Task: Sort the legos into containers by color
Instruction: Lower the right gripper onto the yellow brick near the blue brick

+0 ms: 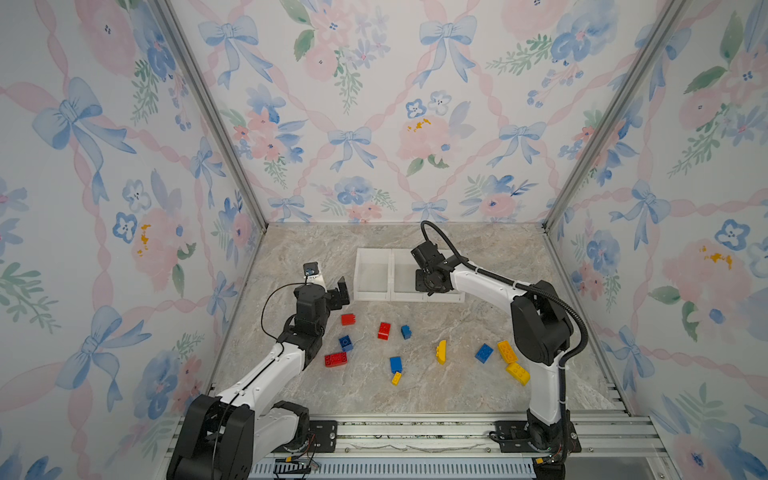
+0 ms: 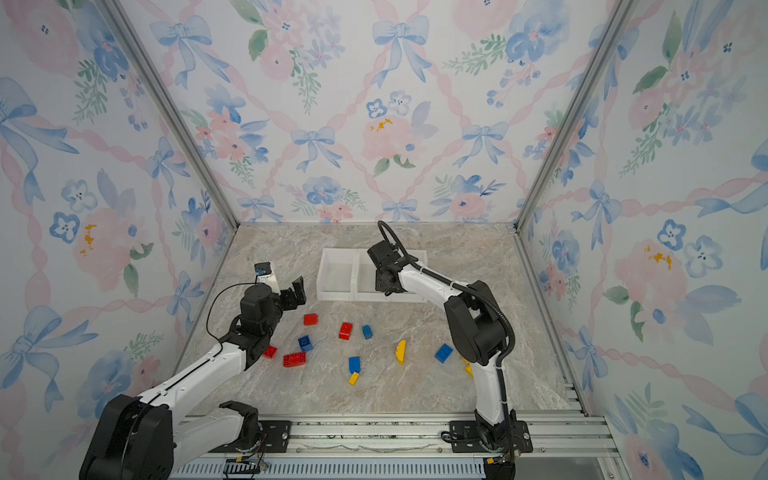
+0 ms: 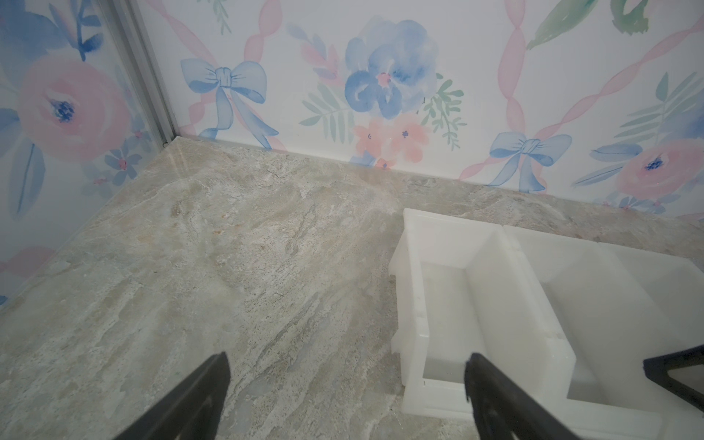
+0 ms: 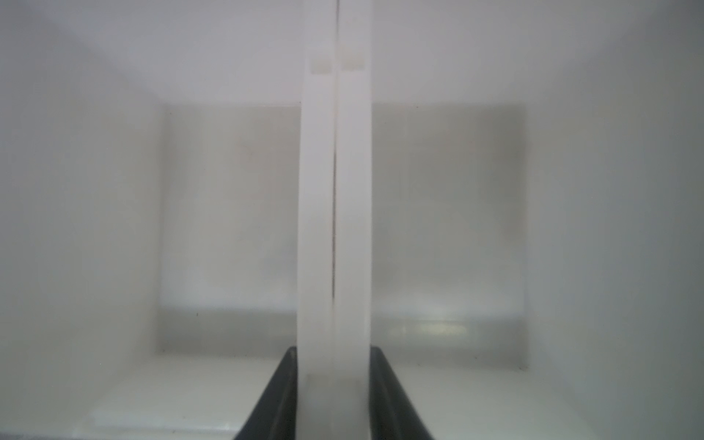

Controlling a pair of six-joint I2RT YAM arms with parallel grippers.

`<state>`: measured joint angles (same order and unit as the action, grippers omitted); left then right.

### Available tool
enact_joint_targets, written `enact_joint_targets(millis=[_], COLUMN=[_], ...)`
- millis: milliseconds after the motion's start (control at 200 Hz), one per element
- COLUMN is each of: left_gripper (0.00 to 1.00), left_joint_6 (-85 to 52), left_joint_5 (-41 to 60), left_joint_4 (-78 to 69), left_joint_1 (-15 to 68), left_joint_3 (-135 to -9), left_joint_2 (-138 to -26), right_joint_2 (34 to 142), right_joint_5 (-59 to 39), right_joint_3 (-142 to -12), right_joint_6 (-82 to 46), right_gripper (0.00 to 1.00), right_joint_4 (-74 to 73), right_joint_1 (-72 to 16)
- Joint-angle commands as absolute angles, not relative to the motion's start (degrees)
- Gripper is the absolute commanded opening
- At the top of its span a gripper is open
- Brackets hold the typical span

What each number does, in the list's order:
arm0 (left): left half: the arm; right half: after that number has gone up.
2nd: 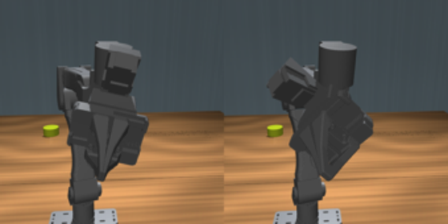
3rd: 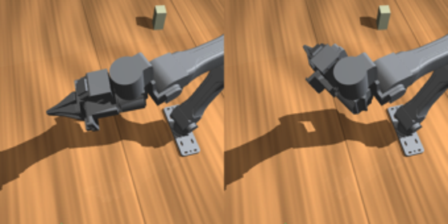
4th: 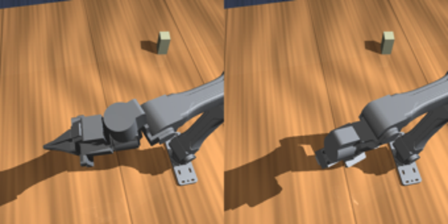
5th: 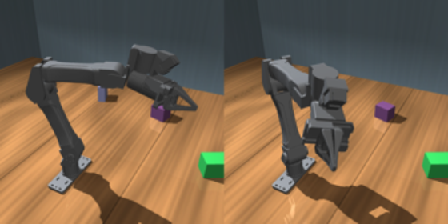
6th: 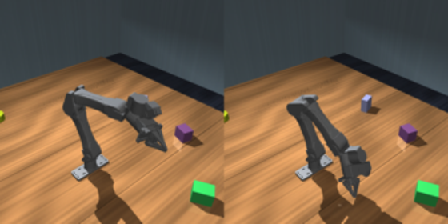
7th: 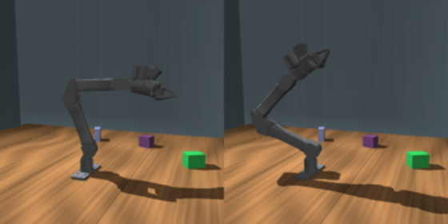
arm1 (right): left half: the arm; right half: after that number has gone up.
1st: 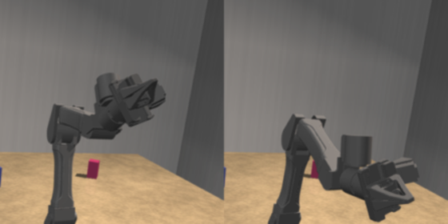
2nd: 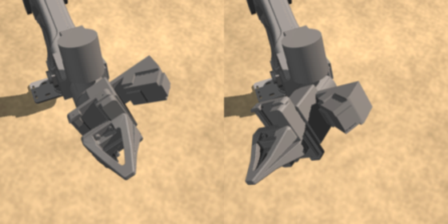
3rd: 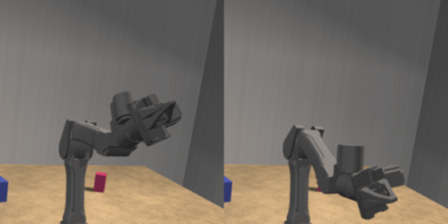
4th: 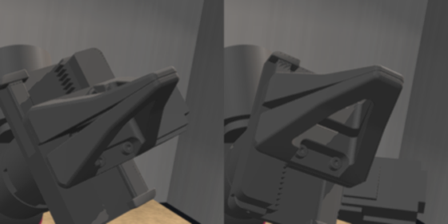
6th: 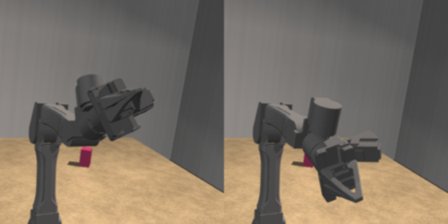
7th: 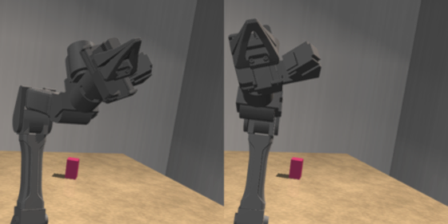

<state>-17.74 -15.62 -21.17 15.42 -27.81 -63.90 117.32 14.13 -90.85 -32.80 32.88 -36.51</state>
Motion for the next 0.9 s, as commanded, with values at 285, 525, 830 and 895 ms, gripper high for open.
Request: enact_joint_targets(millis=[285, 525, 830, 895], left_gripper=[0.98, 0.98, 0.98, 0.98], left_joint_6=[-20.3, -21.4, -21.7, -21.8], left_joint_5=[-15.9, -15.9, -15.7, -15.7], left_joint_4=[-19.0, -18.3, -18.1, -18.1], left_joint_1=[16.4, 17.2, 18.4, 18.6], left_joint_3=[-28.8, -28.8, -28.5, -28.5], left_joint_2=[-63.4, -62.8, -62.7, -62.8], right_joint_2=[105.8, 93.4, 79.2, 77.0], right_joint_5=[11.9, 9.1, 5.5, 4.9], right_joint_3=[-87.2, -76.7, -57.7, -54.3], right_joint_6=[-33.4, -31.6, -29.7, -29.4], right_gripper=[0.68, 0.71, 0.7, 0.7], right_joint_4=[38.8, 42.4, 46.3, 46.6], right_joint_1=[-36.3, -31.2, -18.6, -15.9])
